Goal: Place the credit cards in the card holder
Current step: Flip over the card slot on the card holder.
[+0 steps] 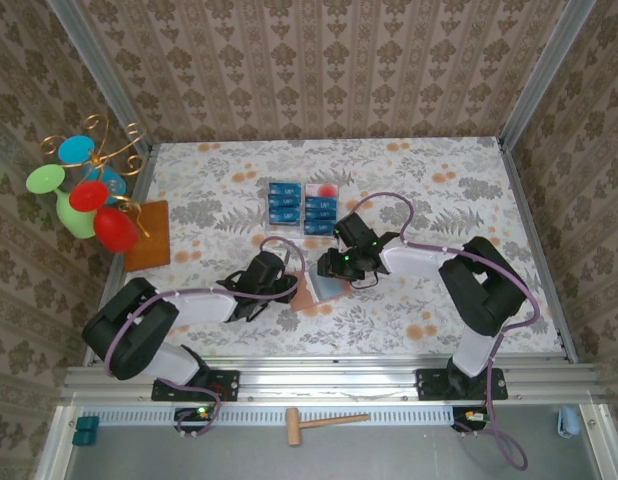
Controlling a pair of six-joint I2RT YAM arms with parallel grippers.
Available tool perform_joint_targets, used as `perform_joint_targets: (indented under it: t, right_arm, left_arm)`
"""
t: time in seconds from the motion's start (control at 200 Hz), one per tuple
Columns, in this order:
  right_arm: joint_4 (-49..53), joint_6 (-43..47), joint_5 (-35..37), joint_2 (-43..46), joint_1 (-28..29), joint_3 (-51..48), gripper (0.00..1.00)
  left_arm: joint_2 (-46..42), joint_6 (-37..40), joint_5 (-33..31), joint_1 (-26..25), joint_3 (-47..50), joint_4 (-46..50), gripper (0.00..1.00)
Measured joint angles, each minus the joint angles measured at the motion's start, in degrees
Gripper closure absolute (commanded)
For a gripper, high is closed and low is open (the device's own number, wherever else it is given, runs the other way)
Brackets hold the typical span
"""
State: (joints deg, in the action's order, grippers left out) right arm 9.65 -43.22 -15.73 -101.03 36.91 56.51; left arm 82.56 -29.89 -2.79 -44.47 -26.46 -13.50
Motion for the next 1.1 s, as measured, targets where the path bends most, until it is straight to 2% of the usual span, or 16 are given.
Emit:
perform_joint_targets:
  t: [0.705,0.79,0.96,1.1]
  right_arm:
    - [-5.5,-3.1,-4.5,-3.3,0.8,0.0,0.6]
    - [-5.9,-3.5,-4.6,-3.5,0.9,0.0,0.6]
    - [-6.4,-3.8,-4.7,-3.5,0.9,0.0,0.6]
    - [-6.6,-4.3,-4.7,-3.5,0.9,0.0,0.6]
  left_arm:
    - [2.7,1.7,1.3,1.4,-2.7,0.2,0.66]
    - [2.8,1.7,1.5,1.5,-2.8,0.2,0.61]
    - [2.6,2.5,2.4,1.5,-2.8,-0.7,0.43]
    - [0.5,2.7,2.4,1.5,-2.4,-1.3,0.34]
